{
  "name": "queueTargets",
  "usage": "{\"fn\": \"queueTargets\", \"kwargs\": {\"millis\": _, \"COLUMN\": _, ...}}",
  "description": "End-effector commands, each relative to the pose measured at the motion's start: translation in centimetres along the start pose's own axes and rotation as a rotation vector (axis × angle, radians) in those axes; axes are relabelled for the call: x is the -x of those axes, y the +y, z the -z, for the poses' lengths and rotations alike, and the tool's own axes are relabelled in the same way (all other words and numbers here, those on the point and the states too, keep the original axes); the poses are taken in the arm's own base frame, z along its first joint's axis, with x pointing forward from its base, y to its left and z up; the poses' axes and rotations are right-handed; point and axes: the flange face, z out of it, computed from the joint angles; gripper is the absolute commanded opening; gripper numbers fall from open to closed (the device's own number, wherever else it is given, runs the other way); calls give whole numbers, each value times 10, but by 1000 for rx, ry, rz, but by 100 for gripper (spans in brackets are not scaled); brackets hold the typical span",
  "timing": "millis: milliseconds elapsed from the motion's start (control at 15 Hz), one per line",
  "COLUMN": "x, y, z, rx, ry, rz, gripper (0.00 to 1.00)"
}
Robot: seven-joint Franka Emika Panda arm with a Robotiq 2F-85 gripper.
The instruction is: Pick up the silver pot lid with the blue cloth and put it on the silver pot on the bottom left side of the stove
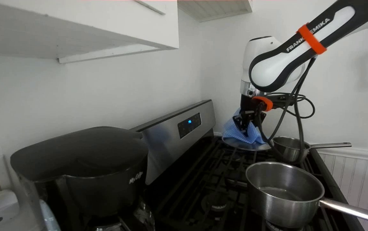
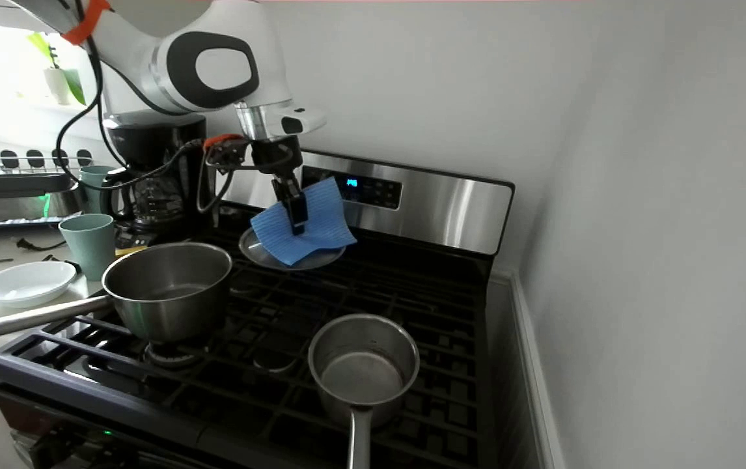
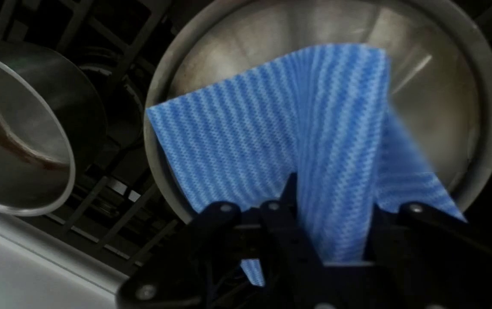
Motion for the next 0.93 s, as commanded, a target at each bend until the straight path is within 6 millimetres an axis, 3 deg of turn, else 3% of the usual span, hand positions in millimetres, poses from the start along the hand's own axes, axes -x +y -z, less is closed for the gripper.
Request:
{"fn": "queueTargets", "kwargs": {"millis": 0, "x": 44, "y": 6, "z": 28, "rx": -24, "ry": 20, "rz": 56, "gripper": 3}}
{"fn": "queueTargets", "kwargs": {"millis": 200, "x": 67, "y": 6, "z": 40, "rx": -40, "ry": 36, "rz": 70, "gripper": 3}}
{"fn": "queueTargets", "kwargs": {"millis": 267, "x": 44, "y": 3, "z": 25, "rx": -20, "ry": 1, "rz": 54, "gripper": 11}}
{"fn": "queueTargets", "kwargs": {"millis": 467, "x": 59, "y": 4, "z": 33, "rx": -37, "ry": 9, "rz": 64, "gripper": 11}}
{"fn": "queueTargets", "kwargs": {"millis": 533, "x": 60, "y": 4, "z": 34, "rx": -38, "ry": 9, "rz": 64, "gripper": 3}}
{"fn": "queueTargets", "kwargs": {"millis": 867, "x": 115, "y": 0, "z": 44, "rx": -54, "ry": 21, "rz": 153, "gripper": 3}}
